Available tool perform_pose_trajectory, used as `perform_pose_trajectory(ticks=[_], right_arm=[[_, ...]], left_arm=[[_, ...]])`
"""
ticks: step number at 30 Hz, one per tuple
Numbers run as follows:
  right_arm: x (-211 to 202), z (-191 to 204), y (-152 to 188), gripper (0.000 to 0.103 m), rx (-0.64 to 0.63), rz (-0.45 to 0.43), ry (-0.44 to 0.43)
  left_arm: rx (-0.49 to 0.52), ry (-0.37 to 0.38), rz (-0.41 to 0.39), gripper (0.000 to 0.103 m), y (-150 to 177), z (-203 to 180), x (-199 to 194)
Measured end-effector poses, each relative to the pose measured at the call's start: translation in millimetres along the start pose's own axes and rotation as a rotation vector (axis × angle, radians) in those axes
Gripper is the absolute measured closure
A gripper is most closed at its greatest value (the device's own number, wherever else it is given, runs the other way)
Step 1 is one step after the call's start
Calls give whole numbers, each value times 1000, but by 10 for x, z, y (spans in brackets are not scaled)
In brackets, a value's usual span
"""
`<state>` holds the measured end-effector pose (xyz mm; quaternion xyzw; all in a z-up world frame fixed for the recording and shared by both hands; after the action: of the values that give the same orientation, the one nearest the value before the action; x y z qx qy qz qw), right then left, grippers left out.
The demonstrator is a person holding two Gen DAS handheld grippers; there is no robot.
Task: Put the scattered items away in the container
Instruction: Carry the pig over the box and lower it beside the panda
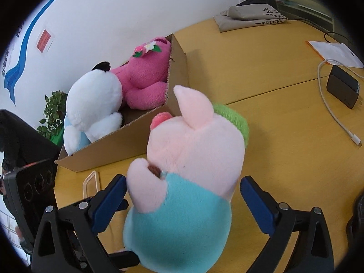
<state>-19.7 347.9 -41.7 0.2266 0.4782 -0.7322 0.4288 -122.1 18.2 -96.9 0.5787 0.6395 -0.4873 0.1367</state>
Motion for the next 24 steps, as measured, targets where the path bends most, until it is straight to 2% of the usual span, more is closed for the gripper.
perform_pose_trajectory(ticks=[4,6,7,8,9,11,14,16,20,24], right_arm=[[-49,-130,-225,1,-1,-22,14],[80,-230,-355,1,6,-2,36],[184,-271,-382,1,5,24,33],[294,-291,-378,2,7,55,-5],[385,-287,-335,7,14,85,-57],[511,-187,-181,17,0,122,-133],[393,-47,-71,26,-34,72,-115],[311,-1,-53,29,-39,52,-107],[34,223,-116,30,-77,-16,-124],[-267,604,-445,30,-123,-114,-195]], left_arm=[[10,0,6,0,-73,-81,44],[-11,27,44,0,-110,-91,135],[-14,41,67,4,-126,-106,201],[-14,63,86,7,-135,-124,256],[-21,93,110,19,-130,-138,314],[-40,101,134,20,-99,-135,362],[-54,147,119,33,-71,-128,284],[-43,147,101,35,-47,-177,191],[2,153,7,35,-93,-289,-219],[62,105,-125,35,-378,-333,-784]])
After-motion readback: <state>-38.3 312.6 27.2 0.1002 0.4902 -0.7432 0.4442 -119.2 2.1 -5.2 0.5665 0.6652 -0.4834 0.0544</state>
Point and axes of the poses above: each gripper's, at about its wrist camera, not at the fingertips, and x roughly the way its jaws point, z to its left, y to its underside, the point moved 1 cm from there along x, roughly the way its jaws point
